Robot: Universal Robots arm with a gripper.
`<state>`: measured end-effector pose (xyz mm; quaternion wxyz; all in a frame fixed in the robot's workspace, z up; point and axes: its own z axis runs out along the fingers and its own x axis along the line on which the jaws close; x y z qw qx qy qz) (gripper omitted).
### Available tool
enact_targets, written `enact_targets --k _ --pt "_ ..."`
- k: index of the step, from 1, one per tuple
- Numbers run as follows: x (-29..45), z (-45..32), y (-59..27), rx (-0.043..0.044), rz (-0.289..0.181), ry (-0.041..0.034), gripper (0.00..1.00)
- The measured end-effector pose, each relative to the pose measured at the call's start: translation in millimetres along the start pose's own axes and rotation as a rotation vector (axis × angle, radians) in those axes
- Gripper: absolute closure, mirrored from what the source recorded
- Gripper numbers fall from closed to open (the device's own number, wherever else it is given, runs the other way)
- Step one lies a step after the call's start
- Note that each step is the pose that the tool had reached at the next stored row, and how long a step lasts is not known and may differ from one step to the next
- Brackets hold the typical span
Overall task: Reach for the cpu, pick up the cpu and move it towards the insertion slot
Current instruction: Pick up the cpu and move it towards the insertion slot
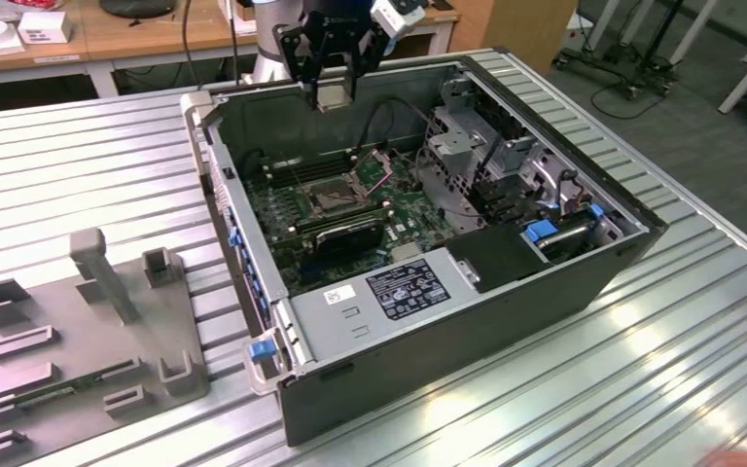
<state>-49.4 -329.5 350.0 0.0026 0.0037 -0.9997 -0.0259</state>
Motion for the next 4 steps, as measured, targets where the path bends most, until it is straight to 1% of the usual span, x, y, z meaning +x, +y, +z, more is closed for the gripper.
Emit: enact_targets --k 4 --pt "0.0 0.3 0.0 -0.0001 0.000 0.0000 0.45"
